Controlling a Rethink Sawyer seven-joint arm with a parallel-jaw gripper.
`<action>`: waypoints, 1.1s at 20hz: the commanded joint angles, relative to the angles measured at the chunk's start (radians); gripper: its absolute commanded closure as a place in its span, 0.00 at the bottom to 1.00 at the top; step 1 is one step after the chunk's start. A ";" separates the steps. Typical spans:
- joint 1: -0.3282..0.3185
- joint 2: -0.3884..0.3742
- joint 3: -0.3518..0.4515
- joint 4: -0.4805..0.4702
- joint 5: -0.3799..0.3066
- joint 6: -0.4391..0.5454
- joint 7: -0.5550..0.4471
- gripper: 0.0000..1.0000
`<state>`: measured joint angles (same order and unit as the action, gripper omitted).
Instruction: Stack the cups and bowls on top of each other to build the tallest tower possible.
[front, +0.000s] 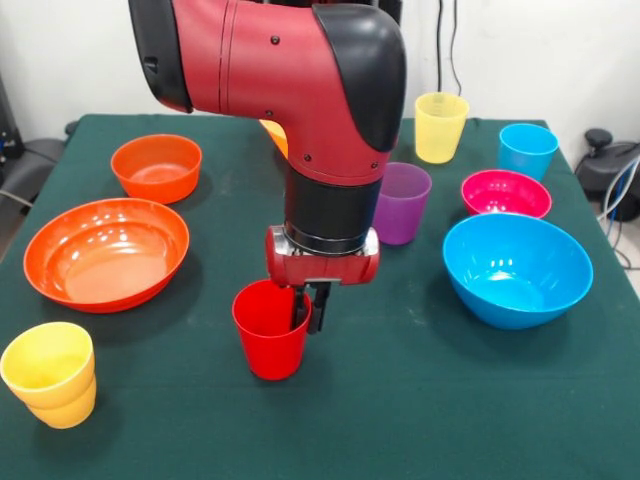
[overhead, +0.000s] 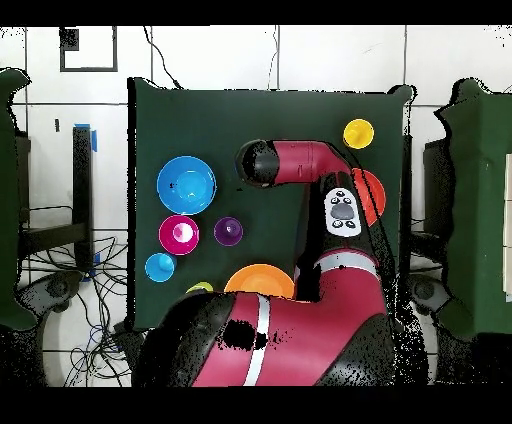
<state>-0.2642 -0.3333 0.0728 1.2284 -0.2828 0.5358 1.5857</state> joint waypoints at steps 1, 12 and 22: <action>-0.006 -0.002 0.109 -0.033 -0.003 0.085 -0.049 1.00; -0.029 -0.010 0.147 -0.068 -0.019 0.100 -0.118 1.00; -0.056 0.011 0.171 -0.105 -0.049 0.091 -0.151 1.00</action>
<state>-0.3029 -0.3283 0.1412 1.1683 -0.2864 0.5437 1.5857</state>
